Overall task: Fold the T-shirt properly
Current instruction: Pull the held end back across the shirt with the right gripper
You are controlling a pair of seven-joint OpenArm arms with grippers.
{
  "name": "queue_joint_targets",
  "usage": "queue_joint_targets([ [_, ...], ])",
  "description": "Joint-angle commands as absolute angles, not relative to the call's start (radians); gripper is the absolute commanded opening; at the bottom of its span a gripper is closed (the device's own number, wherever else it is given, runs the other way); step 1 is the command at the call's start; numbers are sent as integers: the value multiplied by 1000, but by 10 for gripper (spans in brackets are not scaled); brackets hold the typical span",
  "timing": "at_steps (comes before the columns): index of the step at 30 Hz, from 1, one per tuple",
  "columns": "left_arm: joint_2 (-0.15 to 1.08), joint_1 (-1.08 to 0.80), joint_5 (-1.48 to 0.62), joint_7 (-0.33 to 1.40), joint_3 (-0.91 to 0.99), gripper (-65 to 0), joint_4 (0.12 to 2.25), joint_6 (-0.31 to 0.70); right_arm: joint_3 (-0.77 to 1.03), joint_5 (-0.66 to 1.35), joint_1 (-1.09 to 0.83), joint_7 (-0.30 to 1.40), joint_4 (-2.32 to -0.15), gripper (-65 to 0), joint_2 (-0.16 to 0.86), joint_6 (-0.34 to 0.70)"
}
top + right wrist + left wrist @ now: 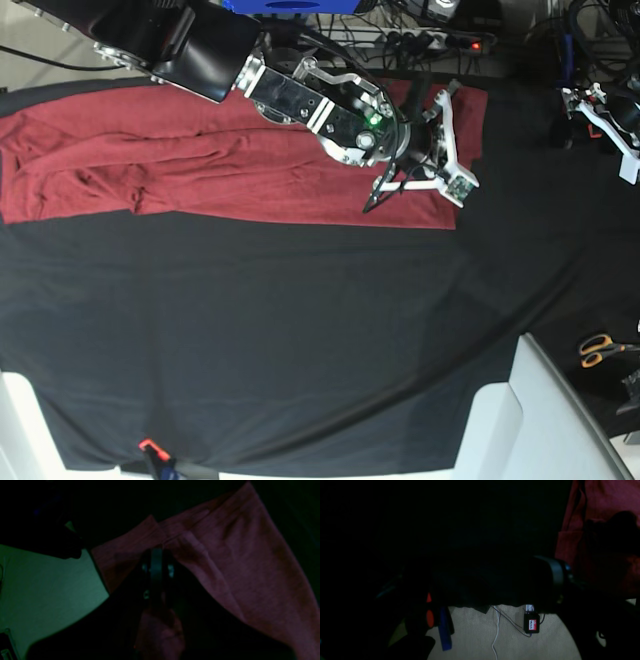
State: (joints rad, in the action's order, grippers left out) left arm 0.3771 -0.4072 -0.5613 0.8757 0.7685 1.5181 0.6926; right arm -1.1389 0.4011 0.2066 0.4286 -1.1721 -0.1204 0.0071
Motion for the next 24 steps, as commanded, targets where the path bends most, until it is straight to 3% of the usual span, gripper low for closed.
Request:
queue_joint_targets([
  [1,397,-406,-578,860,774,-72,1532,698,-1136,407,223,401,-1194,-635,-143,7],
  [4,395,-406,-578,860,774,-72,1532,698,-1136,407,223,361,-1196,-599,-143,7],
  [10,395,-404,-576,860,774,-72,1532,698,-1136,407,220,352,-1242,-234,-142,7],
  [12,395,-389,-576,860,773,-72,1532,698,-1132,407,226,354,-1288,-156,-137,7],
  [16,397,-377,-576,860,773,-72,1491,698,-1013,406,242,447,-1434,-141,-96,7],
  [24,384,-377,-584,874,760,-72,1422,698,-490,407,74,501,-1725,-141,79,7],
])
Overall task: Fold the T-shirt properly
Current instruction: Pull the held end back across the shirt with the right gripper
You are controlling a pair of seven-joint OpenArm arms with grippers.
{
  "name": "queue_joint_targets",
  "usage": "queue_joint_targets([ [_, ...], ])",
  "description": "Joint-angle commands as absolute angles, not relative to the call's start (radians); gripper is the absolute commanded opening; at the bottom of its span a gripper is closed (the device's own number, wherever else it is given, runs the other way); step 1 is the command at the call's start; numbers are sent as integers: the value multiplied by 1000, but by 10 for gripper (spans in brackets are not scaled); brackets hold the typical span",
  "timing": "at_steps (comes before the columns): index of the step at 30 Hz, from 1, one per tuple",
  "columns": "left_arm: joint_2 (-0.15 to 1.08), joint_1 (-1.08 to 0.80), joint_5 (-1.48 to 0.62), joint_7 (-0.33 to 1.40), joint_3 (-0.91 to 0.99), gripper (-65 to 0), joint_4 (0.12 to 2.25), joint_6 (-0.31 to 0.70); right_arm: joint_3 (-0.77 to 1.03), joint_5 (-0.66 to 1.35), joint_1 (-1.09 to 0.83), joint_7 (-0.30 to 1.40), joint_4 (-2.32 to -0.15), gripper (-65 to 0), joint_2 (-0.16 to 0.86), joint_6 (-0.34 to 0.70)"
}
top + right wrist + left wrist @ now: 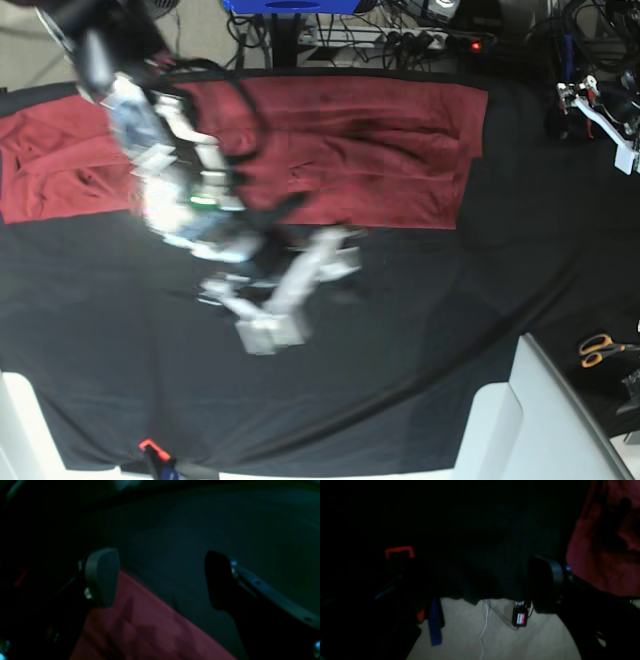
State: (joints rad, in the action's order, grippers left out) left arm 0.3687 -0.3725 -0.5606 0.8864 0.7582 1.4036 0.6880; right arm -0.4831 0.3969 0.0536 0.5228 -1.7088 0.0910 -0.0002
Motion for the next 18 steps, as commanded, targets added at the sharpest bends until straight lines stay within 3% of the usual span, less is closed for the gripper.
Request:
queue_joint_targets([
  [1,369,-378,-584,900,737,-72,1443,698,-429,407,44,501,-1742,-141,96,7],
  [7,282,-378,-728,1023,736,-72,1595,698,-245,406,-124,498,-1755,-137,163,15],
  [13,277,-332,-932,1041,667,-64,1506,698,-239,403,-226,495,-1755,-137,209,15],
  [18,277,-249,-921,1006,608,-64,1385,698,-243,403,-249,495,-1753,-138,208,15],
])
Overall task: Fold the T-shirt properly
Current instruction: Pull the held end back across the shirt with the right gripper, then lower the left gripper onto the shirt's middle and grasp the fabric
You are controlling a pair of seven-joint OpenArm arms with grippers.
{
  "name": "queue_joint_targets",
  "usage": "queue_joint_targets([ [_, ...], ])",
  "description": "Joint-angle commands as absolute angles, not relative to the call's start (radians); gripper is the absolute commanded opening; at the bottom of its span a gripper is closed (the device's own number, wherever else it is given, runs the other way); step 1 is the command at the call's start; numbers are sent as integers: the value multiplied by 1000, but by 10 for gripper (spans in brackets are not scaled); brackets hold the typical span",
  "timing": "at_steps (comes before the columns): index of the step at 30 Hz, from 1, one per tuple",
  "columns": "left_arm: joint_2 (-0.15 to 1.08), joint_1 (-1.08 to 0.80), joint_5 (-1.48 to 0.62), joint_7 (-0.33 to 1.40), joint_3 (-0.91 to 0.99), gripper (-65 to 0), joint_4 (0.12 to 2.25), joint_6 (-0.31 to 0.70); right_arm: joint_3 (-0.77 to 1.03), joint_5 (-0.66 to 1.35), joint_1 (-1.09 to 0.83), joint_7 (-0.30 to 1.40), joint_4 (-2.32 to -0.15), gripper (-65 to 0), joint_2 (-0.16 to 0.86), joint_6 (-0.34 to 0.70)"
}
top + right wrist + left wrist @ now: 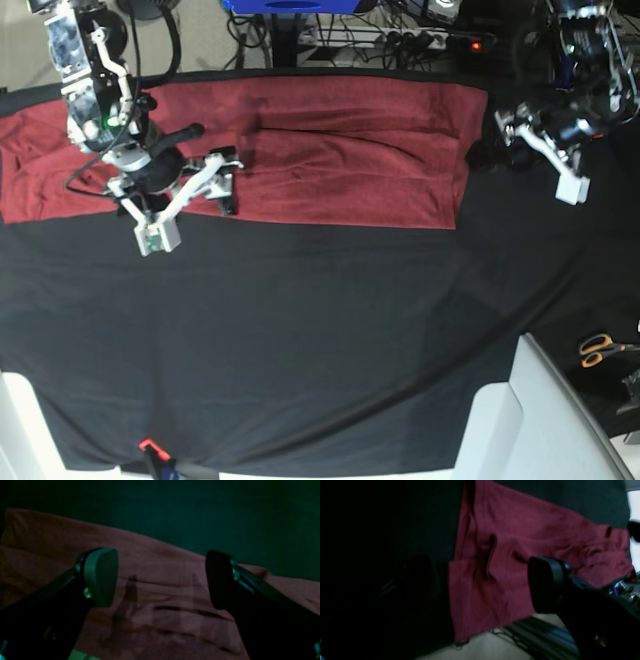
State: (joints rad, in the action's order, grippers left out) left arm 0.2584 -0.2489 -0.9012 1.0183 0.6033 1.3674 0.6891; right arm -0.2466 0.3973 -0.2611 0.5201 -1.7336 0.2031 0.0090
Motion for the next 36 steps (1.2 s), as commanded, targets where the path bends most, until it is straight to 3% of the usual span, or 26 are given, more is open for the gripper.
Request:
queue_joint_targets([
  [1,277,-239,-898,978,598,-64,1365,698,-243,403,-255,495,-1753,-138,208,15],
  [8,275,-219,-789,860,469,-67,1273,698,-240,403,-269,495,-1753,-138,205,15],
  [25,248,-171,-786,711,288,-89,1124,698,-239,406,-277,495,-1753,-140,203,15],
  [27,251,-170,-786,711,292,-181,1124,698,-239,406,-277,495,-1753,-140,203,15],
  [33,257,-165,-786,713,292,-650,1121,698,-239,406,-277,495,-1753,-140,203,15],
  [36,260,-156,-786,713,294,-650,1124,698,-239,406,-277,495,-1753,-140,203,15],
])
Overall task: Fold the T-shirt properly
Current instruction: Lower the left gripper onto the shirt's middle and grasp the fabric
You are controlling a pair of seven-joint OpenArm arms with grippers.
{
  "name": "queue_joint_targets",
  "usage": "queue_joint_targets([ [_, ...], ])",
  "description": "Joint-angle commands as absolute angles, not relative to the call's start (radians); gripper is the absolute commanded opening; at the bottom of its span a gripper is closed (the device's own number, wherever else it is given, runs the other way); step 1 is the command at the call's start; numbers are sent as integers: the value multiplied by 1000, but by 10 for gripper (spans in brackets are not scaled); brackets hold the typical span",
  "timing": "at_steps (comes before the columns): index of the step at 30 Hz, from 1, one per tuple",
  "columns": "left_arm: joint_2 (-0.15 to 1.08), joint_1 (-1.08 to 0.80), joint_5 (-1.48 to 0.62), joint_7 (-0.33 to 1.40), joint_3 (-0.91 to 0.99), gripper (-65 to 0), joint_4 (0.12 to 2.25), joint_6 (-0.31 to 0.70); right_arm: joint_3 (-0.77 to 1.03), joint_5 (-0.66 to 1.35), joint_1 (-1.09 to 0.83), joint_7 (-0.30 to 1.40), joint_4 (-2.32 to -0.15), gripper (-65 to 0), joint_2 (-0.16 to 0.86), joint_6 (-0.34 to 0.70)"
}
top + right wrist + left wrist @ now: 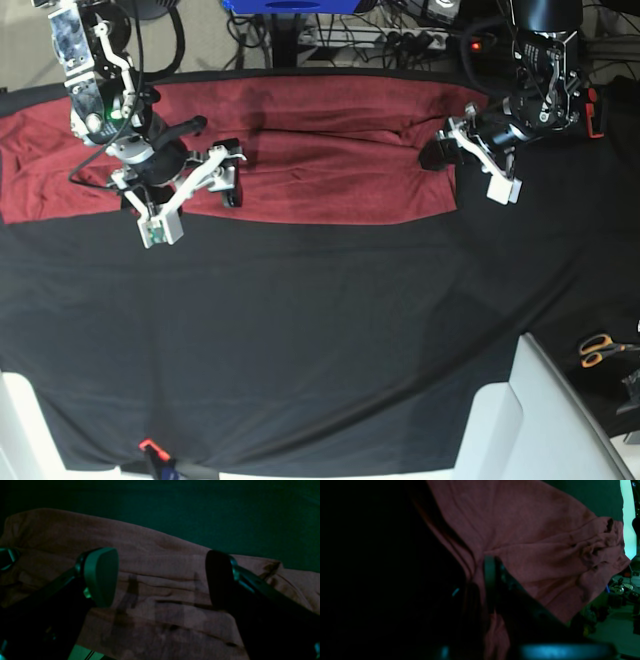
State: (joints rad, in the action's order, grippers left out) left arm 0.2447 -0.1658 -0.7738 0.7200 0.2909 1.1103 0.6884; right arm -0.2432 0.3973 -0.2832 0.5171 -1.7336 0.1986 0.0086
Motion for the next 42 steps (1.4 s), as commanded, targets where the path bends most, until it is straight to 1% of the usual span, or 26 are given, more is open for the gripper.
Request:
queue_joint_targets([
  [1,274,-147,-786,713,294,-650,1121,698,-239,406,-277,495,-1751,-140,203,15],
  [4,311,-137,-786,713,309,-650,1122,698,-239,406,-277,495,-1751,-140,203,15],
  [9,387,-145,-786,714,412,-650,1125,698,-239,406,-277,495,-1751,-140,203,15],
  [13,458,-170,-786,714,426,-650,1125,698,-239,406,-277,495,-1751,-140,202,15],
  [16,475,-189,-786,711,426,-650,1161,698,-239,407,-277,495,-1751,-140,202,15],
  [19,475,-240,-786,711,427,-650,1253,698,-240,407,-277,495,-1751,-140,202,15],
  [21,469,-269,-786,714,427,-650,1328,698,-243,407,-277,495,-1751,-140,202,15],
  [22,466,-291,-786,714,426,-650,1362,679,-243,407,-277,495,-1751,-140,202,15],
  [24,440,-321,-786,714,418,-650,1445,591,-240,407,-277,495,-1751,-140,202,15],
  [25,426,-331,-774,714,417,-650,1491,564,-239,407,-277,496,-1751,-140,202,15],
  [27,395,-351,-722,714,398,-650,1563,527,-239,407,-278,496,-1751,-140,202,15],
  [30,357,-363,-619,719,321,-650,1643,496,-245,407,-278,496,-1751,-140,202,15],
  [32,321,-363,-556,763,269,-650,1669,472,-243,407,-278,496,-1751,-140,202,15],
  [35,263,-354,-492,808,232,-650,1679,461,-245,407,-278,496,-1751,-140,202,15],
  [38,213,-351,-450,811,209,-650,1679,461,-243,407,-285,496,-1751,-140,202,15],
  [42,171,-326,-412,811,131,-650,1675,461,-239,407,-289,496,-1751,-140,202,15],
])
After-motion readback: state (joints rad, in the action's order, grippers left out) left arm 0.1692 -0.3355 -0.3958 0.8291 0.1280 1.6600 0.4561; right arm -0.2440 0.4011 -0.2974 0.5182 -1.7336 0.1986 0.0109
